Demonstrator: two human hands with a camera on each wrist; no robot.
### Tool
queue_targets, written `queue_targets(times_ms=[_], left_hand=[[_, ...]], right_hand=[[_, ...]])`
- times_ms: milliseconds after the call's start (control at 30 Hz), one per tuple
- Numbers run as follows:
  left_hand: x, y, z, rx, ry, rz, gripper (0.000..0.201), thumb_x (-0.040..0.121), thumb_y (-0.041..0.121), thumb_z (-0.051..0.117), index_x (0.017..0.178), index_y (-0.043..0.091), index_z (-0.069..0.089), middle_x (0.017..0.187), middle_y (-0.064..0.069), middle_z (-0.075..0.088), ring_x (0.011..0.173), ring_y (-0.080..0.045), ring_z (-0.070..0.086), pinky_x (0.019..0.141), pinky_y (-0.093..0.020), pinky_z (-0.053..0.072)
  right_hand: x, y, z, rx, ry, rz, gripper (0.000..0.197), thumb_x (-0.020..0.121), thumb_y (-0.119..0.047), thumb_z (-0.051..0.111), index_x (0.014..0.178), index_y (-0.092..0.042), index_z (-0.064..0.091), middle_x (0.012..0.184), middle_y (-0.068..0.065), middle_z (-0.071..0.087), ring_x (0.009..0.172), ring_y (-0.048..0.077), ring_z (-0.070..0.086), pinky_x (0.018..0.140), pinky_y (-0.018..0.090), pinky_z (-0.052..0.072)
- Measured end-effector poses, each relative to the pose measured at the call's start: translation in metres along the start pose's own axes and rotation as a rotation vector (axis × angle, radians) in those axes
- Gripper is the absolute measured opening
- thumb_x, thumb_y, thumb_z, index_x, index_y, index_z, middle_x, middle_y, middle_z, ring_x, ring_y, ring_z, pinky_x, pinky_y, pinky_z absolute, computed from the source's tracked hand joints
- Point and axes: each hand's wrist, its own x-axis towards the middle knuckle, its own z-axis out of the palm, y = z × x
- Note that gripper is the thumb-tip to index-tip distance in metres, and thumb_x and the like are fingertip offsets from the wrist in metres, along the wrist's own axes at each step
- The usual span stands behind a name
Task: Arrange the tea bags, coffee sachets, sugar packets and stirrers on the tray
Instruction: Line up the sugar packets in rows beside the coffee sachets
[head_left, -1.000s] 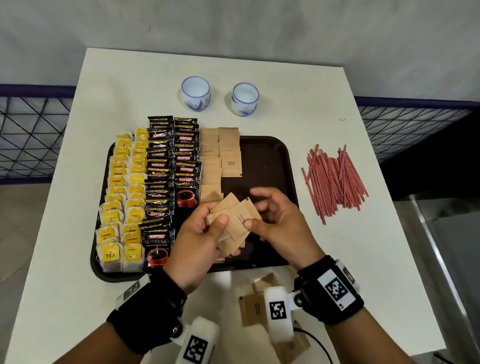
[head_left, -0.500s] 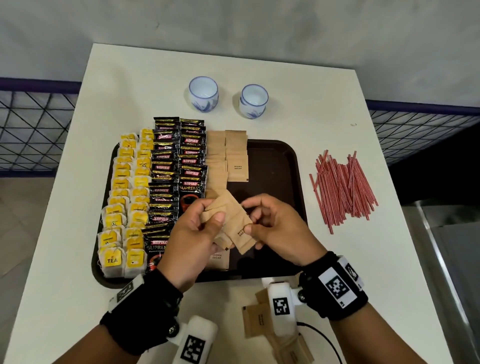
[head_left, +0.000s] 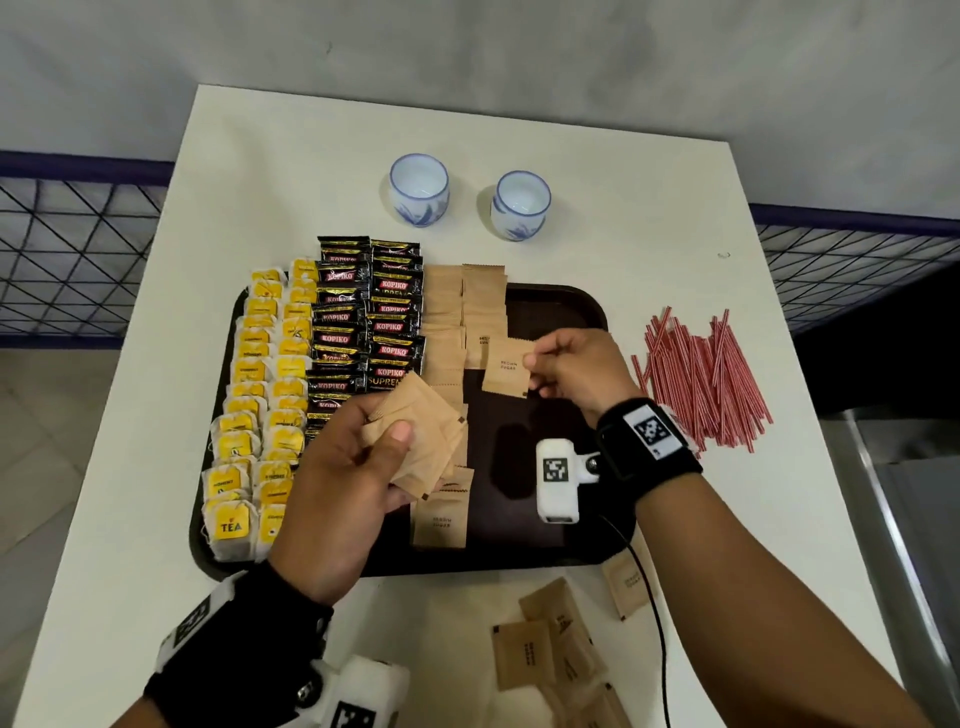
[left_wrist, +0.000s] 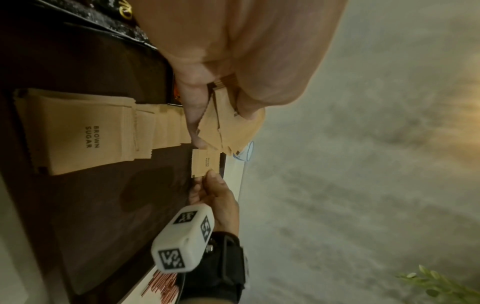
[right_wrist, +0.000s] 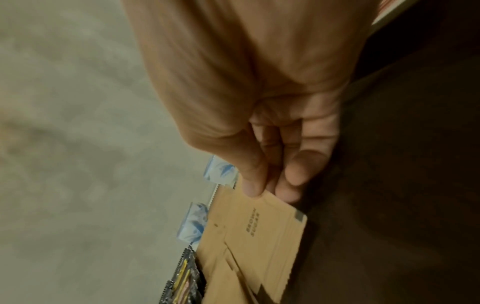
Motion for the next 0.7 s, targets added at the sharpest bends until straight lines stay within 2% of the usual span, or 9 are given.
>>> queue_targets(times_ms=[133,233,300,433,567,700], left_hand=[[-0.003,-0.006,-0.002,-0.013,0.000,-0.047,0.023,0.099,0.011,0.056,0.110,0.029,0.065,0.105,0.004,0.074,0.100,-0.018,0.073,0.072,-0.039,0.061],[-0.005,-0.009,-0.002,0.001,-0.013,-0.071,0.023,0.099,0.011,0.055,0.110,0.029,0.065,0.105,0.004,0.074,0.100,-0.021,0.073,0.076,-0.049,0.061],[-0.007,-0.011,-0.001,0.006,-0.013,-0.081,0.023,0.099,0.011,0.056,0.112,0.027,0.065,0.105,0.003,0.074,0.100,-0.022,0.073,0.076,-0.050,0.061],[-0.006,-0.012,0.001,-0.011,-0.006,-0.099,0.024,0.098,0.010,0.056,0.113,0.026,0.065,0.103,0.004,0.075,0.096,-0.019,0.074,0.069,-0.042,0.062],[-0.006,-0.011,0.001,-0.025,0.001,-0.123,0.023,0.098,0.011,0.056,0.114,0.025,0.065,0.107,0.003,0.074,0.100,-0.023,0.073,0.077,-0.053,0.061],[-0.004,-0.009,0.002,-0.056,0.003,-0.149,0.023,0.099,0.010,0.054,0.113,0.024,0.067,0.106,0.002,0.074,0.101,-0.025,0.072,0.079,-0.055,0.060]], right_hand=[[0.014,-0.006,0.009,-0.081,0.007,-0.008,0.013,0.085,0.000,0.073,0.080,-0.009,0.064,0.068,0.008,0.067,0.051,0.013,0.061,0.048,0.020,0.049],[0.019,-0.009,0.015,-0.122,0.014,-0.019,0.012,0.085,-0.002,0.073,0.080,-0.008,0.064,0.067,0.008,0.067,0.050,0.012,0.061,0.046,0.020,0.049],[0.021,-0.010,0.018,-0.161,0.022,-0.023,0.011,0.084,-0.004,0.074,0.079,-0.008,0.065,0.069,0.011,0.068,0.053,0.014,0.062,0.048,0.022,0.050],[0.023,-0.009,0.022,-0.218,0.053,-0.035,0.011,0.081,-0.007,0.077,0.076,-0.009,0.067,0.069,0.012,0.071,0.058,0.018,0.065,0.054,0.028,0.054],[0.023,-0.008,0.025,-0.207,0.083,-0.015,0.008,0.081,-0.008,0.077,0.081,-0.003,0.070,0.072,0.014,0.073,0.059,0.017,0.067,0.057,0.030,0.057],[0.024,-0.008,0.026,-0.203,0.095,-0.006,0.009,0.080,-0.009,0.077,0.082,-0.003,0.071,0.072,0.012,0.074,0.060,0.018,0.068,0.058,0.030,0.058]])
